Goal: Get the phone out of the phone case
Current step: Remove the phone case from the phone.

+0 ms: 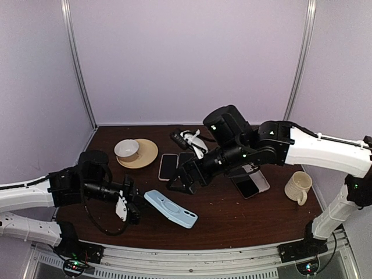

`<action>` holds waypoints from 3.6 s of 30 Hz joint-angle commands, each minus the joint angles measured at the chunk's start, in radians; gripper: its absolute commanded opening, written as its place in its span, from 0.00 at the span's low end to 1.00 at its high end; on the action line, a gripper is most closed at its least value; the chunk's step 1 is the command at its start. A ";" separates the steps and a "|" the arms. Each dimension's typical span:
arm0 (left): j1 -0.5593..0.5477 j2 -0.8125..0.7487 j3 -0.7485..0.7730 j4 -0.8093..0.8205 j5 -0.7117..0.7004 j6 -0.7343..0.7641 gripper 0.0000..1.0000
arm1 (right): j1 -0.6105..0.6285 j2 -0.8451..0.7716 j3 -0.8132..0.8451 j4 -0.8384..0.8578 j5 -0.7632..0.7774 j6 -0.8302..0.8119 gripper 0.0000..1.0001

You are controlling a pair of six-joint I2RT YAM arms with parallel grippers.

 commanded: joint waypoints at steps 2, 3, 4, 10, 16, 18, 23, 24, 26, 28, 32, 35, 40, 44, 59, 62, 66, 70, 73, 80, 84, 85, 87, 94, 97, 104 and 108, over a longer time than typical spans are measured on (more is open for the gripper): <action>-0.011 -0.008 0.002 0.068 -0.012 0.059 0.00 | 0.004 0.113 0.106 -0.110 -0.117 0.088 0.99; -0.012 -0.008 0.001 0.068 -0.012 0.063 0.00 | 0.003 0.131 0.120 -0.113 -0.129 0.092 1.00; -0.011 -0.008 0.000 0.067 -0.011 0.065 0.00 | 0.004 0.147 0.131 -0.115 -0.137 0.095 0.99; -0.017 -0.008 -0.003 0.064 -0.010 0.071 0.00 | 0.007 0.214 0.162 -0.089 -0.208 0.103 0.99; -0.022 -0.011 -0.006 0.062 0.000 0.080 0.00 | 0.011 0.259 0.174 -0.065 -0.275 0.105 0.99; -0.024 -0.011 -0.006 0.060 0.002 0.084 0.00 | 0.011 0.276 0.186 -0.063 -0.291 0.101 0.99; -0.025 -0.013 -0.006 0.054 0.011 0.089 0.00 | 0.014 0.318 0.218 -0.067 -0.312 0.084 0.99; -0.026 -0.014 -0.006 0.053 0.013 0.089 0.00 | 0.014 0.324 0.224 -0.065 -0.317 0.082 1.00; -0.026 -0.014 -0.006 0.051 0.014 0.091 0.00 | 0.013 0.335 0.232 -0.060 -0.333 0.080 1.00; -0.026 -0.015 -0.006 0.051 0.014 0.092 0.00 | 0.012 0.341 0.234 -0.045 -0.349 0.085 1.00; -0.026 -0.018 -0.007 0.050 0.018 0.092 0.00 | 0.012 0.352 0.239 -0.016 -0.386 0.094 0.96; -0.027 -0.020 -0.008 0.050 0.017 0.095 0.00 | 0.012 0.361 0.248 -0.035 -0.378 0.084 0.99; -0.028 -0.027 -0.009 0.049 0.021 0.095 0.00 | 0.010 0.370 0.264 -0.119 -0.295 0.031 0.99; -0.028 -0.030 -0.009 0.048 0.024 0.095 0.00 | 0.001 0.372 0.267 -0.163 -0.248 0.002 0.99; -0.029 -0.038 -0.009 0.048 0.049 0.094 0.00 | -0.012 0.403 0.261 -0.093 -0.409 0.015 0.95; -0.030 -0.037 -0.009 0.048 0.054 0.092 0.00 | -0.012 0.406 0.265 -0.083 -0.427 0.013 0.87; -0.030 -0.037 -0.009 0.048 0.053 0.092 0.00 | -0.015 0.407 0.265 -0.068 -0.440 0.014 0.75; -0.029 -0.035 -0.009 0.047 0.050 0.092 0.00 | -0.018 0.403 0.263 -0.070 -0.439 0.014 0.68; -0.029 -0.036 -0.008 0.045 0.050 0.091 0.00 | -0.019 0.396 0.259 -0.075 -0.431 0.013 0.67; -0.030 -0.037 -0.006 0.041 0.049 0.089 0.00 | -0.042 0.362 0.238 -0.087 -0.407 0.008 0.68; -0.031 -0.037 -0.005 0.037 0.045 0.089 0.00 | -0.053 0.347 0.226 -0.102 -0.395 0.003 0.68; -0.030 -0.036 -0.005 0.036 0.043 0.089 0.00 | -0.057 0.342 0.221 -0.103 -0.392 0.002 0.68; -0.030 -0.035 -0.005 0.036 0.037 0.089 0.00 | -0.060 0.332 0.212 -0.107 -0.386 -0.001 0.68; -0.030 -0.035 -0.005 0.033 0.027 0.091 0.00 | -0.081 0.288 0.168 -0.115 -0.365 -0.006 0.69; -0.030 -0.033 -0.004 0.033 0.022 0.091 0.00 | -0.085 0.274 0.158 -0.121 -0.363 -0.007 0.69; -0.031 -0.031 -0.003 0.032 0.012 0.091 0.00 | -0.092 0.260 0.154 -0.133 -0.351 -0.012 0.70; -0.030 -0.025 -0.003 0.032 -0.007 0.092 0.00 | -0.099 0.248 0.153 -0.158 -0.327 -0.018 0.70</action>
